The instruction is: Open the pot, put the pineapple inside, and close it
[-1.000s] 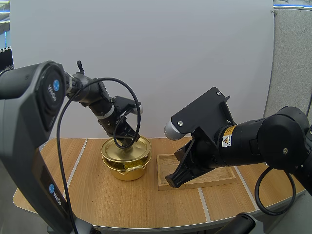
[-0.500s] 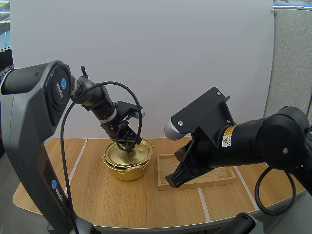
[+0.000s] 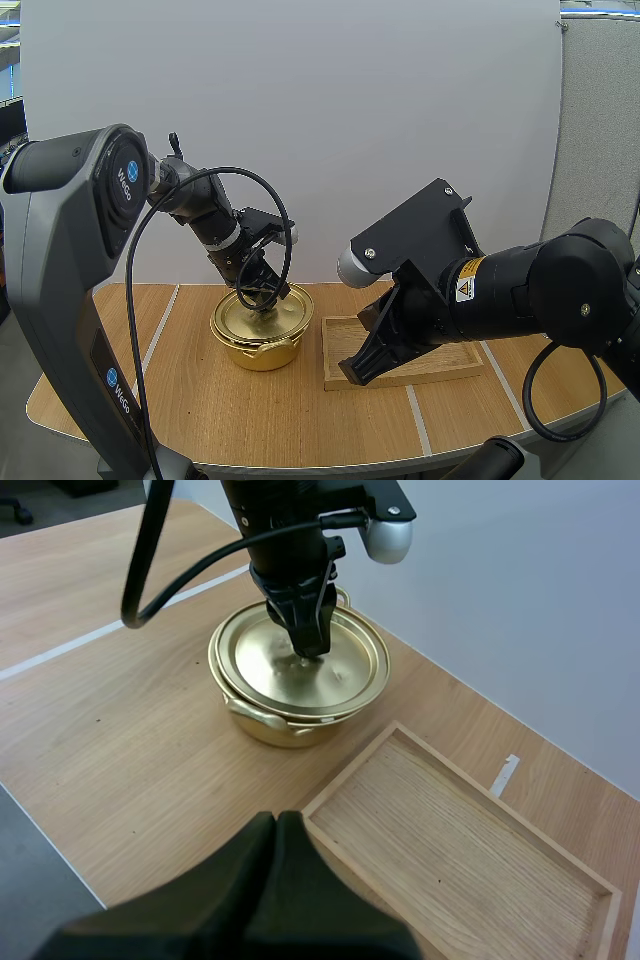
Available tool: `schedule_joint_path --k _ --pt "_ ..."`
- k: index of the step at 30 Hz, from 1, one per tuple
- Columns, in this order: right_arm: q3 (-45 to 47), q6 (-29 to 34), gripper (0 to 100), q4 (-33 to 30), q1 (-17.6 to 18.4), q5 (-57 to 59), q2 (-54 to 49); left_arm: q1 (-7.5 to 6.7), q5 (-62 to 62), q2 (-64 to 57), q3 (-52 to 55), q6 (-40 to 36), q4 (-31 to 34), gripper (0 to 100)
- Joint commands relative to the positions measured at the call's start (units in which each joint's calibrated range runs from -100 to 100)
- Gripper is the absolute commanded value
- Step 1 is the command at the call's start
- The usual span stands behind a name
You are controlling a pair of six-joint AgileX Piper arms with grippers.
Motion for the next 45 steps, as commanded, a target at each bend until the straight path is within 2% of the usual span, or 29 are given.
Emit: schedule_joint_path --k 1,11,13,15,16,17,20,27,32,45 --pt "0.0 0.2 0 -0.2 0.0 -1.0 -0.5 0.08 6.0 1.7 1.1 -0.4 4.9 0" --pt "0.0 0.2 0 -0.2 0.0 -1.6 -0.5 0.08 7.8 1.7 1.1 -0.4 4.8 0" --pt "0.0 0.2 0 -0.2 0.0 -1.6 -0.5 0.08 7.8 1.7 1.1 -0.4 4.6 3" --pt "0.0 0.2 0 -0.2 0.0 -1.6 -0.5 0.08 7.8 1.7 1.1 -0.4 4.6 18" --pt "0.0 0.2 0 -0.2 0.0 -1.6 -0.5 0.08 7.8 1.7 1.1 -0.4 4.5 30" --pt "0.0 0.2 0 -0.2 0.0 -1.6 -0.5 0.08 8.1 1.7 1.1 -0.4 4.4 45" --pt "0.0 0.2 0 -0.2 0.0 -1.6 -0.5 0.08 9.3 1.7 1.1 -0.4 4.4 100" --pt "0.0 0.2 0 -0.2 0.0 -1.7 -0.5 0.08 17.5 0.7 -0.6 -0.5 5.5 100" --pt "0.0 0.2 0 -0.2 0.0 -1.7 -0.5 0.08 19.0 -4.8 -1.2 -1.7 5.5 100" --pt "0.0 0.2 0 -0.2 0.0 -1.7 -0.5 0.08 19.0 -33.7 -1.2 -2.7 5.7 100"
